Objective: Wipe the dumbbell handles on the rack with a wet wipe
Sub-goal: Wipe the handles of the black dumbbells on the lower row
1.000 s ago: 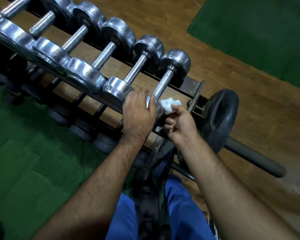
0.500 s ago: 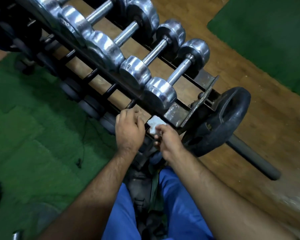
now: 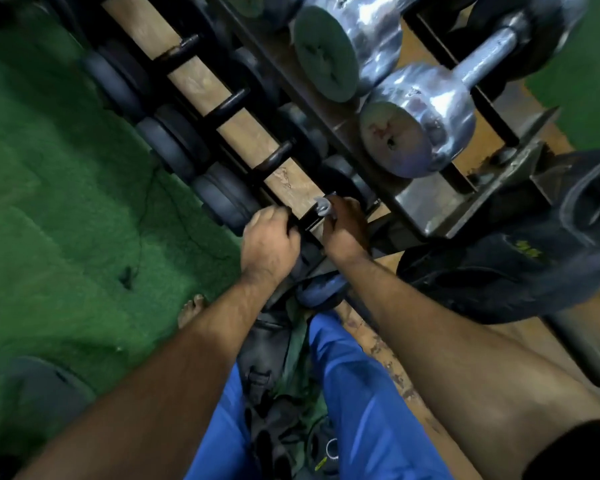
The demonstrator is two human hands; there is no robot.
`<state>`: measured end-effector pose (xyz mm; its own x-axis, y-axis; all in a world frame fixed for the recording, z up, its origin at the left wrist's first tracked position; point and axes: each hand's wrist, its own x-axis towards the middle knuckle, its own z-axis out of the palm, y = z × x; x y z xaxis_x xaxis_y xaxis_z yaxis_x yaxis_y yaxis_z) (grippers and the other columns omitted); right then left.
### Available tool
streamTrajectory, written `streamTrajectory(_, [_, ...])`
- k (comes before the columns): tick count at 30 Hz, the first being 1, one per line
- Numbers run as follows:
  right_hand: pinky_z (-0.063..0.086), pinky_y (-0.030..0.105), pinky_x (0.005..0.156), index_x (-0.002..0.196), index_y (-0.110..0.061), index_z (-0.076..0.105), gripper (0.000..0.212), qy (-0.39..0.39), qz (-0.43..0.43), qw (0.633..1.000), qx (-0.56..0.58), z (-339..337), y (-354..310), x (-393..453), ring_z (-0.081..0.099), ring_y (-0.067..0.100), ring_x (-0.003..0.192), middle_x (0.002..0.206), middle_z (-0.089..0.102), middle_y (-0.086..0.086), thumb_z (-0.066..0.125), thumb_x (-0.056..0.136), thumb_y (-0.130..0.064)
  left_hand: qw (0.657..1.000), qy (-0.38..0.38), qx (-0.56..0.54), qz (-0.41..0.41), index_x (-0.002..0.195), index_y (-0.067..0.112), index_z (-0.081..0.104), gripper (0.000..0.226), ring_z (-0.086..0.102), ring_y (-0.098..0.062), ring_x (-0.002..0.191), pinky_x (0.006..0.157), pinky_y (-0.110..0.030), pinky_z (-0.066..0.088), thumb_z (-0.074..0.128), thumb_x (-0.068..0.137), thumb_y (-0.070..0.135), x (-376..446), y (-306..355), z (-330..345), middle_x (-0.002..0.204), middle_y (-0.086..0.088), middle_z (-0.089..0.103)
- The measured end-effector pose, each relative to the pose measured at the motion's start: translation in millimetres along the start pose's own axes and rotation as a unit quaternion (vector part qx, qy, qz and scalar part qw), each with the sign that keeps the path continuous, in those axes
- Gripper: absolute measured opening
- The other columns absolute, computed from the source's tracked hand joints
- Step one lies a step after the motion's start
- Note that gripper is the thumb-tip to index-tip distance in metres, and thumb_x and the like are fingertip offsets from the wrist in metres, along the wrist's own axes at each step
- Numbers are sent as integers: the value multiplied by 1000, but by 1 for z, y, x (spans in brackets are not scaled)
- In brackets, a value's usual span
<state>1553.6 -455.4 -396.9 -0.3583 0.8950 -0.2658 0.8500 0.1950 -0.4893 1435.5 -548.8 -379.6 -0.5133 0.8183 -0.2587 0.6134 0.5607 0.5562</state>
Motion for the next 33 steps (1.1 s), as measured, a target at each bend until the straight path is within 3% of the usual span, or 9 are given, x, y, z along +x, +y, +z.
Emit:
streamTrajectory(7, [43, 40, 93, 127, -27, 61, 34, 18, -18, 987, -159, 14, 14, 28, 49, 30, 113, 135, 53, 3, 38, 101, -30, 1000, -13, 10, 6, 102, 9, 67, 29, 63, -33, 93, 80, -43, 53, 59, 83, 29, 18, 2, 31, 96, -12, 67])
streamTrajectory(11, [36, 36, 96, 132, -21, 59, 62, 45, 9, 988, -148, 23, 22, 28, 48, 26, 113, 134, 53, 3, 13, 97, -44, 1000, 7, 25, 0, 104, 6, 66, 30, 61, -34, 98, 81, -44, 52, 58, 85, 27, 15, 1, 42, 103, -14, 66])
streamTrajectory(15, [44, 46, 95, 131, -21, 59, 34, 7, -16, 994, -105, 28, 27, 28, 49, 37, 112, 130, 54, 13, 47, 100, -25, 999, 20, 45, 12, 122, 3, 61, 41, 54, -31, 121, 100, -45, 45, 49, 94, 30, 8, -2, 53, 124, -15, 62])
streamTrajectory(19, [42, 37, 94, 138, -29, 53, 43, 16, 12, 995, -99, 35, 30, 32, 52, 31, 111, 129, 54, 11, 44, 101, -47, 998, 34, 47, 18, 128, 3, 59, 45, 51, -31, 128, 106, -45, 42, 45, 97, 32, 8, -7, 58, 130, -15, 61])
streamTrajectory(23, [44, 39, 70, 130, -27, 61, 36, 71, -125, 957, -252, 38, 43, 30, 57, 32, 87, 135, 59, 3, 58, 94, -24, 997, 48, 54, 19, 126, 2, 61, 45, 52, -33, 127, 106, -47, 42, 44, 96, 32, 8, -7, 62, 129, -16, 62])
streamTrajectory(27, [43, 37, 62, 131, -30, 59, 43, 106, -150, 932, -314, 43, 55, 35, 57, 31, 76, 141, 56, -2, 51, 91, -18, 995, 71, 63, 30, 126, 3, 61, 47, 52, -32, 127, 107, -45, 41, 41, 96, 33, 7, -11, 67, 128, -15, 62])
streamTrajectory(29, [46, 36, 64, 135, -35, 53, 44, 72, -150, 942, -290, 47, 53, 29, 62, 30, 80, 147, 49, -5, 47, 94, -21, 994, 71, 72, 35, 127, 3, 60, 47, 51, -31, 127, 107, -44, 40, 39, 97, 33, 7, -14, 67, 129, -14, 61])
streamTrajectory(32, [49, 30, 82, 138, -46, 42, 38, -57, -184, 956, -219, 46, 51, 24, 65, 20, 104, 152, 40, -17, 37, 101, -49, 994, 66, 75, 42, 128, 4, 60, 48, 50, -30, 129, 109, -43, 39, 37, 99, 34, 9, -14, 68, 132, -14, 60])
streamTrajectory(33, [49, 30, 87, 138, -47, 41, 39, -64, -188, 960, -196, 46, 51, 24, 63, 18, 110, 151, 39, -18, 35, 101, -54, 994, 69, 76, 42, 128, 4, 60, 47, 50, -30, 130, 109, -44, 38, 37, 99, 34, 10, -14, 68, 133, -14, 60])
